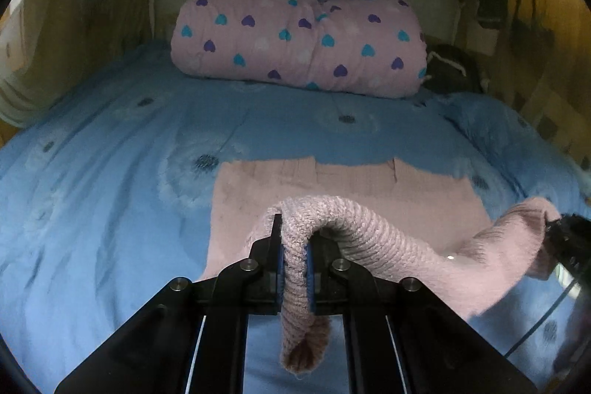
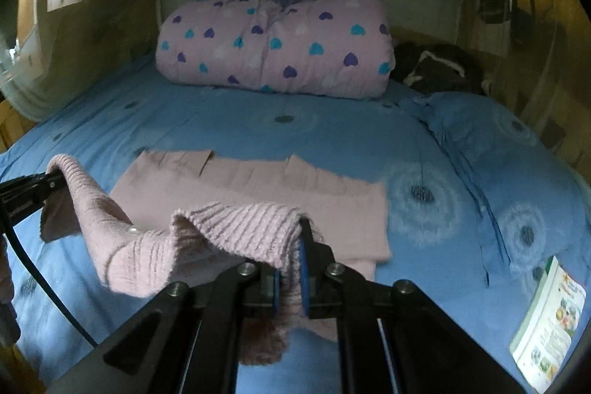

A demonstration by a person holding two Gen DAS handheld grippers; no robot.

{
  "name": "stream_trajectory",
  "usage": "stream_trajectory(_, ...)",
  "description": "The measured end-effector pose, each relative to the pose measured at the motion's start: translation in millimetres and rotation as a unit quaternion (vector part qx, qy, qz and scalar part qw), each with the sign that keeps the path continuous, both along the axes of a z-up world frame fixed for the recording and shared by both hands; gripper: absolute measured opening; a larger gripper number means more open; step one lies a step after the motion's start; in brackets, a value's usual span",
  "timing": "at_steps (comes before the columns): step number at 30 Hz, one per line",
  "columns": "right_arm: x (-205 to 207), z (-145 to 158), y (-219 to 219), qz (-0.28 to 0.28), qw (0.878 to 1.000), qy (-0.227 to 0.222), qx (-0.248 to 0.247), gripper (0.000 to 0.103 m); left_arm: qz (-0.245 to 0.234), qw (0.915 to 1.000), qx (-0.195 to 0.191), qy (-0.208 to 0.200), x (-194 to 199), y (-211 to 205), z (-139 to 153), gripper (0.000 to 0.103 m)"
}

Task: Fold small clothes

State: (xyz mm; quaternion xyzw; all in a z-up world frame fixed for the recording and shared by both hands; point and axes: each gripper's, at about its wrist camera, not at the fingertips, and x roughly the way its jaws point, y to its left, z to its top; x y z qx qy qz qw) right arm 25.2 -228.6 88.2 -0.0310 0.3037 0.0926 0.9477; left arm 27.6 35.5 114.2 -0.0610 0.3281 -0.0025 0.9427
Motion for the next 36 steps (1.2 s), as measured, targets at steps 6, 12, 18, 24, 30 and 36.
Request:
stream_trajectory(6, 63.0, 0.7, -3.5, -0.018, 1.000, 0.009, 0.006, 0.008, 0.018, 0.9998, 0.000, 0.012, 53.8, 11.0, -7.6, 0.002)
stream_trajectory(12, 116.8, -18.0, 4.4, -0.026, 0.999, 0.023, -0.021, 0.008, 0.018, 0.9987, 0.031, 0.035, 104.2, 9.2, -35.5, 0.002)
stream_trajectory(18, 166.5, -62.3, 13.4, -0.033, 0.996, 0.068, -0.056, 0.008, 0.022, 0.9960, 0.035, 0.080, 145.1, 12.7, -73.6, 0.002)
stream_trajectory(24, 198.7, -101.8, 12.6, -0.034, 0.990, 0.111, -0.078, 0.009, 0.018, 0.9923, 0.028, 0.119, 167.3, 23.3, -107.7, 0.004)
stream_trajectory(30, 208.0, -105.7, -1.0, -0.055, 0.991, 0.112, -0.043, 0.042, -0.010, 0.9888, 0.056, 0.138, 176.1, 18.1, -104.4, 0.008)
stream_trajectory(36, 212.6, -86.7, -30.5, -0.061, 0.988, 0.140, 0.009, 0.071, -0.041, 0.9837, 0.068, 0.161, 175.5, 21.7, -74.1, 0.020)
